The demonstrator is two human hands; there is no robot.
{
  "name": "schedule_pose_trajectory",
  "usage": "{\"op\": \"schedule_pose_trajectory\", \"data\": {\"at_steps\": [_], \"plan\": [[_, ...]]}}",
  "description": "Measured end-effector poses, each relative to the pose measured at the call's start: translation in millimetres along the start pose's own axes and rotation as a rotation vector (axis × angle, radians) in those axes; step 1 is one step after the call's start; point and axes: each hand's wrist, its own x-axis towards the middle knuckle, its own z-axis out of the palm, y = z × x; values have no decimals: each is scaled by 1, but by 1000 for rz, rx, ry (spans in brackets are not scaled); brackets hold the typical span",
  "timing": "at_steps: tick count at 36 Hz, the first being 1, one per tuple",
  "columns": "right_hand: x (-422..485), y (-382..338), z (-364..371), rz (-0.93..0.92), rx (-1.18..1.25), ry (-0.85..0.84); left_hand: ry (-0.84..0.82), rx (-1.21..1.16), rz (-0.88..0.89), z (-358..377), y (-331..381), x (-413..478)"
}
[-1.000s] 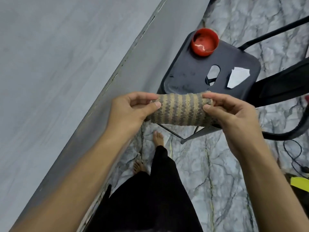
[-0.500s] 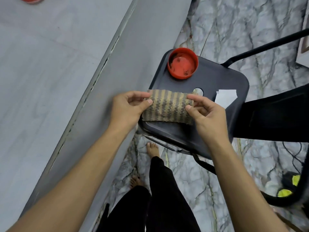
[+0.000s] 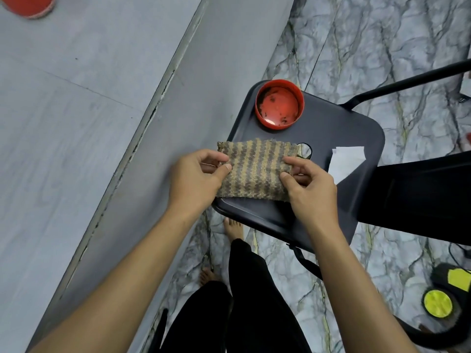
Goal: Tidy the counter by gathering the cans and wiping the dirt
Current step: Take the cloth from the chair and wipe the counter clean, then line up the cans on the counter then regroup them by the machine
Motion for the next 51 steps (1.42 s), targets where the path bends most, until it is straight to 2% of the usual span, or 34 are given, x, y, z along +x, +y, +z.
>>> {"op": "schedule_pose_trajectory", "data": {"at_steps": [5,8,16,22,37,51], "plan": [[-6,-10,-7,-83,-183,8,62,301,234,-3,8,-9],[-11,-15,-12,-126,-275,-20,51,365,303,-5,15,-16],[-23,-34,-29,-272,-430,-114,-120,430,387,-12,36,-37],[-37,-53,-37,-341,-449,-222,-143,484,395,-23,48,-51],[-52,-117,-38,-497,-331,-347,18,277,306,-62,86,-86],[-13,-222,-12,-588,-71,-445,420,6,269,-128,139,-60]]}}
